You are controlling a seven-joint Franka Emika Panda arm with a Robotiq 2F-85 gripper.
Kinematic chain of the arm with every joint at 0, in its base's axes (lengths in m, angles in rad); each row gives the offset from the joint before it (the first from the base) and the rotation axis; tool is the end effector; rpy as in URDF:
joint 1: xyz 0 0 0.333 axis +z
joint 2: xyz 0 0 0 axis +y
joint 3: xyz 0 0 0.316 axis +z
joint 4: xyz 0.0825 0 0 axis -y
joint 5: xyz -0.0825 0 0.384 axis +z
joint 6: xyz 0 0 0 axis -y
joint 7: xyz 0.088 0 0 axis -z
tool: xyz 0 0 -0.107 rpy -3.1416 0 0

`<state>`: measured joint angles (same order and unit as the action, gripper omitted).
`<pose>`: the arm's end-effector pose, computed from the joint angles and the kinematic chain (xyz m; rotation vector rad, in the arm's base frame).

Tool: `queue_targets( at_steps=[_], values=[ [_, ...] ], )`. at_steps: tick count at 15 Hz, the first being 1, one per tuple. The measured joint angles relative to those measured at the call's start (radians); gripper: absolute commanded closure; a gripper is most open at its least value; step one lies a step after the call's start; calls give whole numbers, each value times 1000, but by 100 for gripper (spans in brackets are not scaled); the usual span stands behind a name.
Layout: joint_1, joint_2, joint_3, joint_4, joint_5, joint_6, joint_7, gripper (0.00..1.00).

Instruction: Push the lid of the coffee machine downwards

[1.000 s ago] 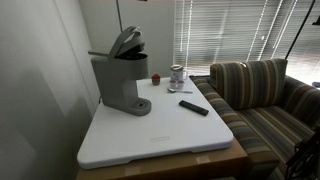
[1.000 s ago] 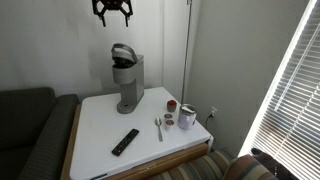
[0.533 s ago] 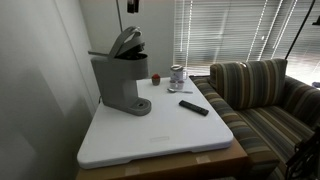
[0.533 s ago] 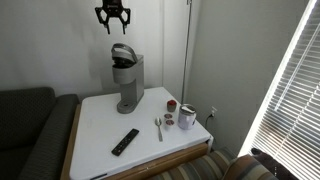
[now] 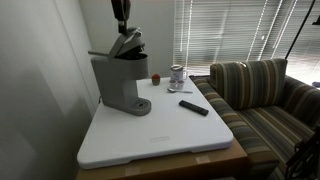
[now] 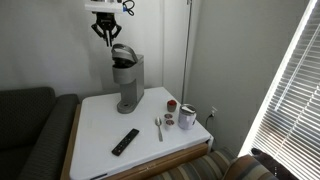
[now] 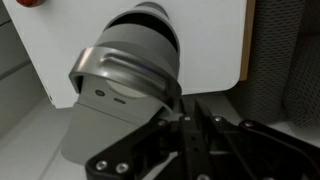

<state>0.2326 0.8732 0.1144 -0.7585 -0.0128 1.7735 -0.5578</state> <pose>0.7520 0.2268 0.4403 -2.7970 -1.2817 -0.2362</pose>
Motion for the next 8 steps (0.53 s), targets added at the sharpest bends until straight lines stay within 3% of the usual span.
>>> queue_targets(
  at_steps=[5, 8],
  values=[
    [36, 45, 0, -2, 0, 64, 49, 100],
    [16, 45, -8, 51, -1, 62, 50, 100]
  ],
)
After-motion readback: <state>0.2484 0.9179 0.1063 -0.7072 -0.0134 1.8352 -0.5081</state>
